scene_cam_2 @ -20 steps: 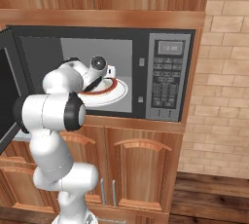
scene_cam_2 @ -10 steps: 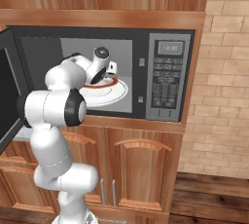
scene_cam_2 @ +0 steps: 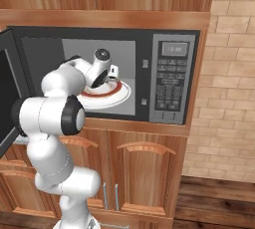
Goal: Pick the potato from the counter and place it in the microwave.
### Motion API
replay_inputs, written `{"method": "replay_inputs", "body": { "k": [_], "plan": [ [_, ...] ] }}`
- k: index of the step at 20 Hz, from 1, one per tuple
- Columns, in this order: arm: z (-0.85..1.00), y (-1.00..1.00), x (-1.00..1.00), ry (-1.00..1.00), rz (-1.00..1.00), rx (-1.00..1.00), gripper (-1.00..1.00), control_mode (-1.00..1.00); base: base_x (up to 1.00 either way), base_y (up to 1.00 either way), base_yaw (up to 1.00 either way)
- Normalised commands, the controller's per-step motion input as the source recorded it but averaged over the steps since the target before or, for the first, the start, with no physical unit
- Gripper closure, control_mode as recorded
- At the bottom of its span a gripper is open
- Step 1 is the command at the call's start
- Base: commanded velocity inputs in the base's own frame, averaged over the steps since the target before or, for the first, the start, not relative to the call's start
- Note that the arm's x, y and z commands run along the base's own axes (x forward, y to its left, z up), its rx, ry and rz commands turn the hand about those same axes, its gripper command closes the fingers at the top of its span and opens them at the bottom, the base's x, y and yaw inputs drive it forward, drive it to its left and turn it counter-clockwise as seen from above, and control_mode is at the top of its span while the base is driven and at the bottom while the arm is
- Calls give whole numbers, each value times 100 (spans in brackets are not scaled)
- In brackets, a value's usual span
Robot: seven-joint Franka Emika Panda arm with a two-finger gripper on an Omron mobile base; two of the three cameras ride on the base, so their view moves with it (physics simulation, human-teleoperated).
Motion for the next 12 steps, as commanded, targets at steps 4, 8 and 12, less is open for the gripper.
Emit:
{"method": "replay_inputs", "body": {
  "k": [4,8,12],
  "plan": [
    [-23,0,-4,0,0,0,-100,-100,0,0,0],
    [-8,0,-33,-1,0,0,-100,-100,0,0,0],
    [-1,-9,-100,-2,0,0,-100,-100,0,0,0]
  ]
}}
